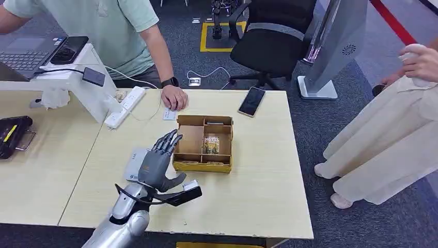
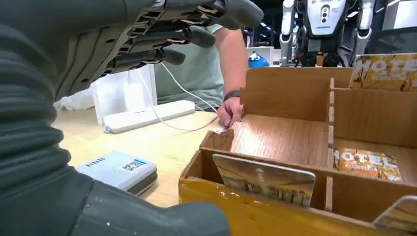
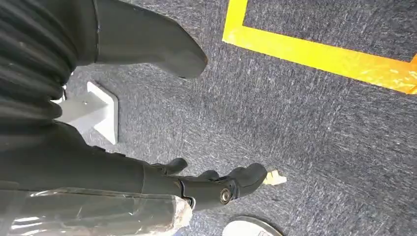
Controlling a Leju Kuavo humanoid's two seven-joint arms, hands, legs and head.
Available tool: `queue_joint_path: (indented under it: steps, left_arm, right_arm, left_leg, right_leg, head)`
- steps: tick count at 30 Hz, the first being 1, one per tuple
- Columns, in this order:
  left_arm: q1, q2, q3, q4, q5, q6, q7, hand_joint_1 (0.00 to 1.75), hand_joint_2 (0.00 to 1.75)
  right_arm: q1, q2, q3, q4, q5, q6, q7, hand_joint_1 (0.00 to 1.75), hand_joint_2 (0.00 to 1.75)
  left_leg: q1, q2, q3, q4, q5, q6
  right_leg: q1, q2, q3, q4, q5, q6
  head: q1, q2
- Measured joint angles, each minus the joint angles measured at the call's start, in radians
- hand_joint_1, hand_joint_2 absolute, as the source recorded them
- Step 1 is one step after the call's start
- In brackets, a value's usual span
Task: Pass the card to the sensor for recognition and then transmit it.
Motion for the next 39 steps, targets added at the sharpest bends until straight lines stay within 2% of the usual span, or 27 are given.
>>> queue_joint_path:
  steps: [11,26,39]
  left_arm:
    - [0.001,0.006,-0.028,0.015,-0.046,0.008,-0.001,0.00,1.75]
    - [-0.014,-0.032,-0.046,0.031,-0.118,0.161,0.023,0.00,1.75]
    - [-0.033,-0.062,-0.049,0.083,-0.117,0.151,0.032,0.00,1.75]
  right_arm:
    - [0.000,0.000,0.006,0.000,-0.002,0.002,0.000,0.00,1.75]
    - [-0.001,0.000,0.010,0.000,-0.015,0.000,0.004,0.00,1.75]
    - [-0.002,0.000,0.012,0.000,-0.013,0.001,0.005,0.00,1.75]
  left_leg:
    - [0.000,0.000,0.000,0.000,0.000,0.000]
    - [0.000,0.000,0.000,0.000,0.000,0.000]
    - [0.000,0.000,0.000,0.000,0.000,0.000]
  right_leg:
    - [0.000,0.000,0.000,0.000,0.000,0.000]
    - [0.000,0.000,0.000,0.000,0.000,0.000]
    - [0.000,0.000,0.000,0.000,0.000,0.000]
  head:
    - [0.000,0.000]
    - [0.000,0.000]
    - [0.000,0.000]
